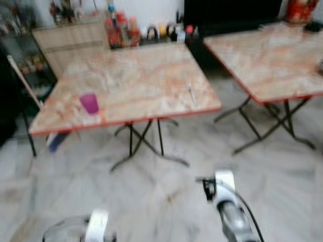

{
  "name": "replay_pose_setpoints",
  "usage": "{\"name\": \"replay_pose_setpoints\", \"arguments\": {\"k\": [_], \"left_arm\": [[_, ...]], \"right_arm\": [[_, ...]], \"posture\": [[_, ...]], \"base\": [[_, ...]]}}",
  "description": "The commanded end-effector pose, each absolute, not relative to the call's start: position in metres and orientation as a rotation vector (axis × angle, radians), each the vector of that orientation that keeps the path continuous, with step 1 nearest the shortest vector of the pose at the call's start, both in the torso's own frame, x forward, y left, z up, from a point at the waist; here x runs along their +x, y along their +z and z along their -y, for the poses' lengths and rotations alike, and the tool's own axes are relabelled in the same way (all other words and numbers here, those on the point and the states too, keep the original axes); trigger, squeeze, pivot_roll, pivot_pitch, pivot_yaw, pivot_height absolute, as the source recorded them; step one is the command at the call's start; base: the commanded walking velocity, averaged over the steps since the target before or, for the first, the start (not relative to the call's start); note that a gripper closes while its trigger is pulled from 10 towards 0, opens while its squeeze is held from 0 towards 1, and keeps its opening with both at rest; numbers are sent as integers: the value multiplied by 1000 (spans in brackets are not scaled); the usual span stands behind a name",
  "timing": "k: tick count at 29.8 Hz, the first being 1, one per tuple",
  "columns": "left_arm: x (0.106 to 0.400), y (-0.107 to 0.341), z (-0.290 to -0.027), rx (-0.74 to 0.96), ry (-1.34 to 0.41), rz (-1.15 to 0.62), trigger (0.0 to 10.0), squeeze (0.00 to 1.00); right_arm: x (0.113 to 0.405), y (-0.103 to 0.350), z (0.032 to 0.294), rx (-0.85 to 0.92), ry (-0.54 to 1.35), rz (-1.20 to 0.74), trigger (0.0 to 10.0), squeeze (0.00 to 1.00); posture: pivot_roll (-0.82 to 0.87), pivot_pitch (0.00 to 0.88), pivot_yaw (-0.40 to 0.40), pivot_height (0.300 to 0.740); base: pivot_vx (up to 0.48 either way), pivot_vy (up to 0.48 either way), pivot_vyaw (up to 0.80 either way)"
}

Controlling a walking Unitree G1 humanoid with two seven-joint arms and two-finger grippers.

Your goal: Setting the table

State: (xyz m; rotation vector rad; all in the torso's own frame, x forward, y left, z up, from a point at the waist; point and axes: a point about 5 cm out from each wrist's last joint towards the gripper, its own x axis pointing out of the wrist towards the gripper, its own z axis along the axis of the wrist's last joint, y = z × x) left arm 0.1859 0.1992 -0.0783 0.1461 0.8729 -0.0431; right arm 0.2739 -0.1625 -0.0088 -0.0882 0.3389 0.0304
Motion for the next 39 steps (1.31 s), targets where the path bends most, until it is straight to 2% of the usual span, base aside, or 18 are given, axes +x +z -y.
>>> {"name": "replay_pose_setpoints", "arguments": {"k": [1,10,14,19,26,31,39], "left_arm": [[184,-78,-207,148,-16,-885,10000,0],[185,-78,-206,144,-13,-882,10000,0],[185,-78,-205,142,-13,-882,10000,0],[185,-78,-204,139,-10,-884,10000,0],[184,-79,-203,140,-14,-886,10000,0],[184,-80,-201,140,-20,-888,10000,0],[184,-80,-200,143,-27,-890,10000,0]], "right_arm": [[288,8,144,-81,87,-244,10000,0],[321,66,123,-66,125,41,10000,0],[326,77,120,-72,129,93,10000,0],[336,121,112,-49,136,269,10000,0],[339,133,115,-42,120,304,10000,0],[339,130,126,-26,62,274,10000,0],[337,131,128,-27,54,258,10000,0]], "posture": [[-25,0,87,736],[-26,0,86,736],[-26,0,85,736],[-27,0,82,736],[-28,0,81,736],[-27,0,78,736],[-31,0,78,736]], "base": [[371,0,0],[382,0,0],[384,0,0],[383,0,0],[383,0,0],[382,0,0],[386,0,-300]]}}
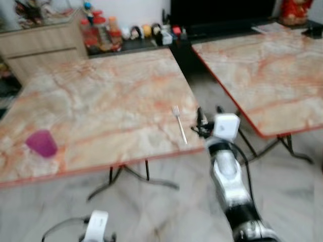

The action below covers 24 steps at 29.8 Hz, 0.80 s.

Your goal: Setting the table

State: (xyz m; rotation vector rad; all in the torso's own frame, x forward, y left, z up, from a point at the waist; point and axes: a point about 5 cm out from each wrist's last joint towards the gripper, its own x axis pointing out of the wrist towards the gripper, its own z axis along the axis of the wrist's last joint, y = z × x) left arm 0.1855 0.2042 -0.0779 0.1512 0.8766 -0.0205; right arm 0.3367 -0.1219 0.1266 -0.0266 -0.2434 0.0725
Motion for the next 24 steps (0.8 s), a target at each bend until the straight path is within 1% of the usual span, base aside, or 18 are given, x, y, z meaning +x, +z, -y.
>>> {"name": "replay_pose_setpoints", "arguments": {"k": [1,8,11,24], "left_arm": [[184,-80,-200,143,-28,-890,10000,0],[184,-80,-199,145,-29,-890,10000,0],[184,-80,-199,144,-27,-890,10000,0],[184,-80,-199,140,-22,-890,10000,0]], "right_arm": [[336,131,126,-21,61,258,10000,0],[335,134,117,-51,108,272,10000,0],[333,134,113,-50,139,275,10000,0],[333,133,114,-31,130,262,10000,0]], "posture": [[-31,0,78,736],[-30,0,76,736],[-28,0,76,736],[-25,0,74,736]], "base": [[382,0,0],[382,0,0],[382,0,690],[383,0,0]]}}
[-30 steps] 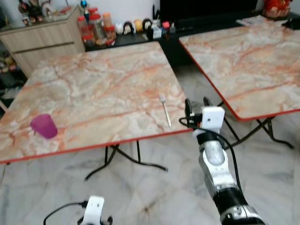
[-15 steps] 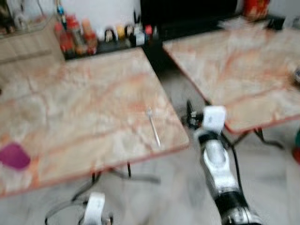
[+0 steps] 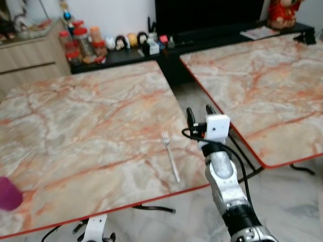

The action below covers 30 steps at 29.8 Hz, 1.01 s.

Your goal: Setting the table

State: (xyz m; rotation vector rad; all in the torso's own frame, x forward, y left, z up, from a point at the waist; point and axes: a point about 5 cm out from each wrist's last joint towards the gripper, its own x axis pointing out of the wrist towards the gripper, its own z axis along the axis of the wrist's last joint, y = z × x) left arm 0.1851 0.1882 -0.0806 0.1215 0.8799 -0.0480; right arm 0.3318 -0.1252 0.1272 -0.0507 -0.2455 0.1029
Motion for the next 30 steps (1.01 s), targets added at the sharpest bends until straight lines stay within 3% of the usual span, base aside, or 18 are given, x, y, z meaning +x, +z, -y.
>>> {"name": "replay_pose_setpoints", "arguments": {"k": [1,22,25,30], "left_arm": [[184,-80,-199,140,-22,-890,10000,0],[184,-80,-199,140,-21,-890,10000,0],[182,-81,-200,132,-19,-896,10000,0],[183,-80,-200,131,-17,-893,10000,0]], "right_arm": [[333,133,114,-31,130,262,10000,0],[332,133,114,-31,129,259,10000,0],[321,98,87,-47,213,18,10000,0],[319,93,85,-50,223,-10,10000,0]], "posture": [[-25,0,74,736],[-25,0,74,736],[-28,0,76,736],[-28,0,76,736]], "base": [[382,0,0],[382,0,0],[0,0,0],[0,0,0]]}}
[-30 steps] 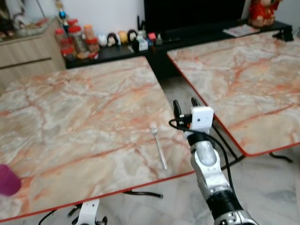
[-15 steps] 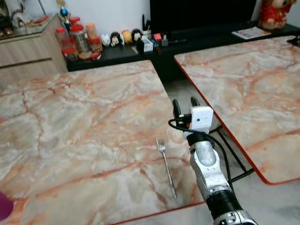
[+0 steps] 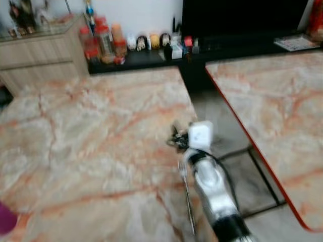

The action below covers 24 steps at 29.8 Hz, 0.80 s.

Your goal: Setting the table

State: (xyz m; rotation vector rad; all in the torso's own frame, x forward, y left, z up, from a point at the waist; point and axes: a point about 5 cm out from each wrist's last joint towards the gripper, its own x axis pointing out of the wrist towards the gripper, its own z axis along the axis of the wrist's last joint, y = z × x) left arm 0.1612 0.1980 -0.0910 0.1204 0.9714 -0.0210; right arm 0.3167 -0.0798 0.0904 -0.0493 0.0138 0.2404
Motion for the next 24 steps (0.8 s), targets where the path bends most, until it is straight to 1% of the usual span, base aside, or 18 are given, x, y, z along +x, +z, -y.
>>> {"name": "replay_pose_setpoints", "arguments": {"k": [1,11,18,24], "left_arm": [[183,-80,-200,131,-18,-892,10000,0],[182,-80,-201,125,-14,-894,10000,0],[182,-80,-201,125,-16,-894,10000,0],[182,-80,-201,134,-22,-900,10000,0]], "right_arm": [[319,93,85,-51,222,-10,10000,0],[319,95,85,-54,219,-34,10000,0],[319,95,85,-50,217,-38,10000,0],[320,96,86,-49,213,-37,10000,0]], "posture": [[-28,0,76,736],[-25,0,77,736],[-24,0,78,736],[-24,0,78,736]], "base": [[0,0,0],[0,0,0],[-305,0,0],[0,0,0]]}}
